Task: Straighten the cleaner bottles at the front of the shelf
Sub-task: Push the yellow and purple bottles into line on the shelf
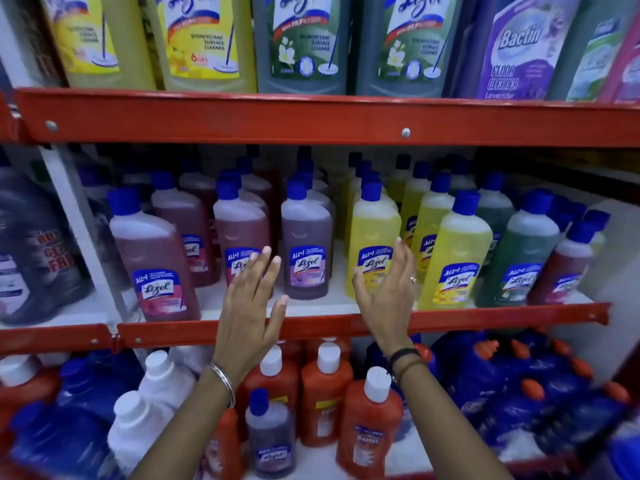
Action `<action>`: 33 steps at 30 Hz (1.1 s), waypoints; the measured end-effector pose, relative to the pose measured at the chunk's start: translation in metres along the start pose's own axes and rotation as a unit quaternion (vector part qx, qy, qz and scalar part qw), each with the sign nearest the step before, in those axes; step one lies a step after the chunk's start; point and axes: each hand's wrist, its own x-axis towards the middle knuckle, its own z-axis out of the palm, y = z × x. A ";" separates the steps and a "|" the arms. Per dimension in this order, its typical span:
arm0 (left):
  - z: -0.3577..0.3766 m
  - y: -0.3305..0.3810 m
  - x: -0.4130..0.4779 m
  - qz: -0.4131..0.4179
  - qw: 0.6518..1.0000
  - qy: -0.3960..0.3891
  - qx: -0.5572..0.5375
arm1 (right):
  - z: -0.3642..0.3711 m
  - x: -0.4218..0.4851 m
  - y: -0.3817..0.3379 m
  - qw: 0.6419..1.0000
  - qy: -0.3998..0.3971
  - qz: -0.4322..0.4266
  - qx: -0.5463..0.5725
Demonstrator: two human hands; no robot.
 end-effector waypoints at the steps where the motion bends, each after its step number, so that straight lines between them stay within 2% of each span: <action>1: 0.001 -0.004 0.001 -0.007 1.000 -0.006 0.009 | 0.005 0.005 0.000 1.000 -0.009 0.019 0.011; 7: 0.013 -0.033 -0.002 -0.054 0.991 -0.066 0.100 | 0.022 0.031 -0.003 0.991 -0.070 0.109 -0.036; 15: 0.018 -0.035 -0.006 -0.081 0.979 -0.086 0.165 | 0.032 0.042 -0.003 0.978 -0.104 0.155 -0.091; 24: 0.015 -0.033 -0.007 -0.085 0.977 -0.100 0.169 | 0.009 0.023 -0.002 0.978 -0.098 0.134 -0.129; 33: 0.013 -0.038 -0.020 -0.084 0.971 -0.114 0.194 | -0.003 0.006 -0.001 0.983 -0.071 0.122 -0.118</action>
